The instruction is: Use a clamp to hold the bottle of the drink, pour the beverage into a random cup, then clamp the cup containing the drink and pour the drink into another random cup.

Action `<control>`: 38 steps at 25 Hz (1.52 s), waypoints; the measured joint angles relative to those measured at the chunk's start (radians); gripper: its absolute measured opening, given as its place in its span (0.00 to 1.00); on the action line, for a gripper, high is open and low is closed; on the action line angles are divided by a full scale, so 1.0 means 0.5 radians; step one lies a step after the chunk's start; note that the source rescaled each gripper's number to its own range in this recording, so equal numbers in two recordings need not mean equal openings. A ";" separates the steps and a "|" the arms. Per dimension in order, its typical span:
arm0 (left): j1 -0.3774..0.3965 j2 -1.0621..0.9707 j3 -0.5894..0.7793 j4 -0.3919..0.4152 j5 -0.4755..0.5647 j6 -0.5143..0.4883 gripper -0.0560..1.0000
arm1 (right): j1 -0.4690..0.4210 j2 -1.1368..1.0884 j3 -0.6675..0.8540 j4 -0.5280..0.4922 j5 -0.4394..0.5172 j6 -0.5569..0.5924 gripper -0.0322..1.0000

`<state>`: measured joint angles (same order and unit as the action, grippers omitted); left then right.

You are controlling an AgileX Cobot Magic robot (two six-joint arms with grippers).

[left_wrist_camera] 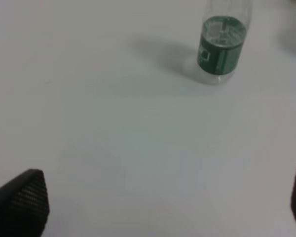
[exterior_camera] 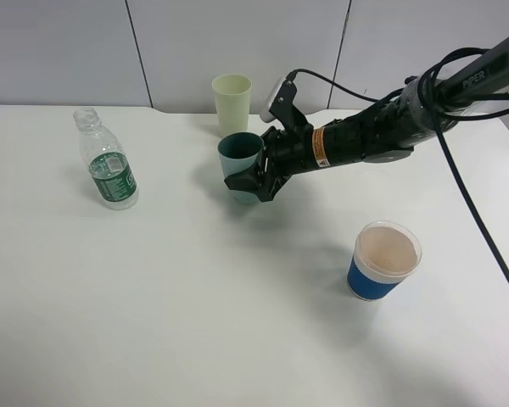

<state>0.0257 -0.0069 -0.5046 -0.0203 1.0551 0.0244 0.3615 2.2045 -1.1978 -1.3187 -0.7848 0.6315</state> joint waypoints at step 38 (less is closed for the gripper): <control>0.000 0.000 0.000 0.000 0.000 0.000 1.00 | 0.000 -0.759 0.007 0.096 0.480 0.453 1.00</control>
<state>0.0257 -0.0069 -0.5046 -0.0203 1.0551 0.0244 0.3615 1.8250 -1.1944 -1.2708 -0.5449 0.8582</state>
